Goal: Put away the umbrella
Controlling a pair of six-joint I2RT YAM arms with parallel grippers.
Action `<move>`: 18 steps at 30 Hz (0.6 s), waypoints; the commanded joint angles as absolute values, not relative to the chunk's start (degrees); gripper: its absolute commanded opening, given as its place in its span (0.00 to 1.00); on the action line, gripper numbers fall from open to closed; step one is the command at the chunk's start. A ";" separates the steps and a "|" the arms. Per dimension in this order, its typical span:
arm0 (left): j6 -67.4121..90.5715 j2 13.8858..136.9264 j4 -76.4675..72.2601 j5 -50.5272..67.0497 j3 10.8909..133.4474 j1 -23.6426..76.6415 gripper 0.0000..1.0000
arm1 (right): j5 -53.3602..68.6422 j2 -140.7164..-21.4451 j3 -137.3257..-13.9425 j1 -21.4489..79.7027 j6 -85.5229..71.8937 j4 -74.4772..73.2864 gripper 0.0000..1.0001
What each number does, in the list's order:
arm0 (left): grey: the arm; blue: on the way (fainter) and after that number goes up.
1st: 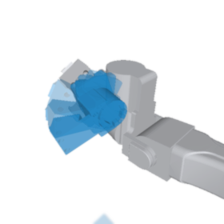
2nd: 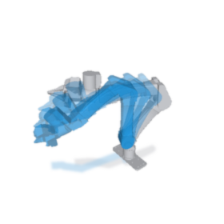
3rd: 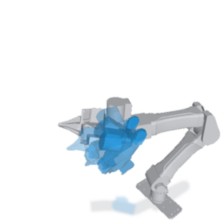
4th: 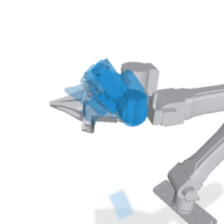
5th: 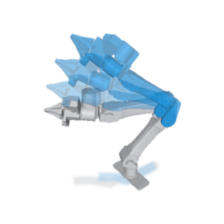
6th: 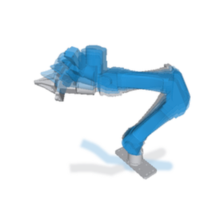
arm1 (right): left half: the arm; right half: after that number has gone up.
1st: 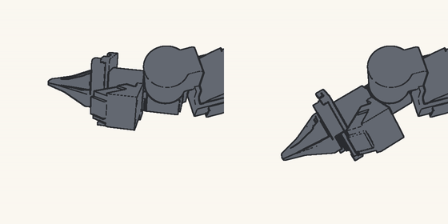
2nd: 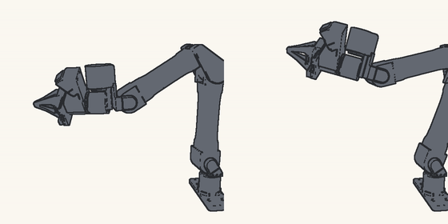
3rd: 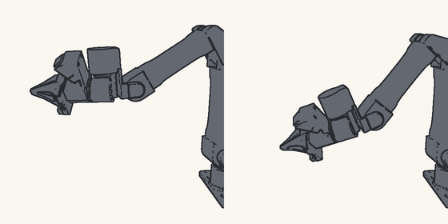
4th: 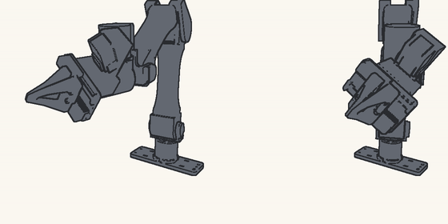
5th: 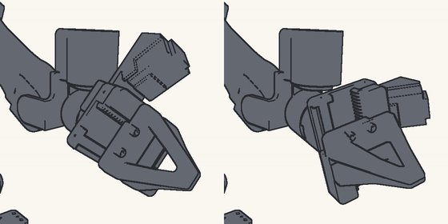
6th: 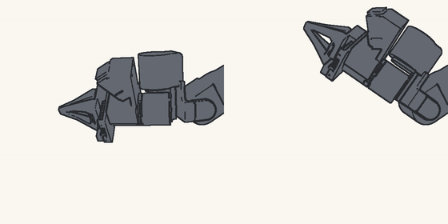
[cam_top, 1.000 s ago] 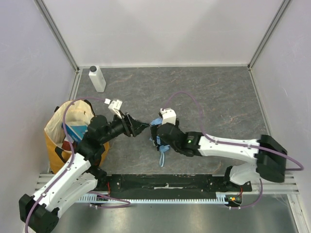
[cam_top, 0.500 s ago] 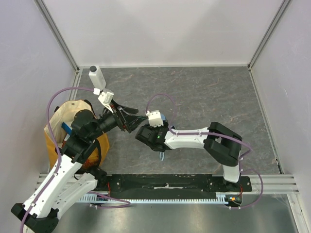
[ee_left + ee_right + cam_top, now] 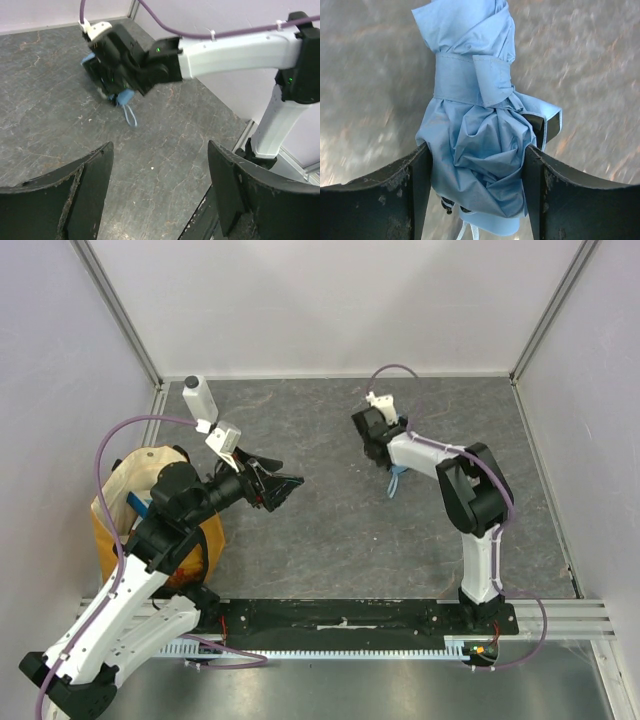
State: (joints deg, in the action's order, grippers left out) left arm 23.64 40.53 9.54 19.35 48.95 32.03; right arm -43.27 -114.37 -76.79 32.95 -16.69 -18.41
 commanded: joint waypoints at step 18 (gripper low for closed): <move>18.63 43.50 10.37 17.49 49.57 32.70 0.82 | -25.94 -128.96 -110.40 16.61 3.62 -16.78 0.98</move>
State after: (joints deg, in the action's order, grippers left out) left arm 20.86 43.51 10.92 18.00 48.99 32.62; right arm -27.86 -135.55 -109.60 15.14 6.92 -14.66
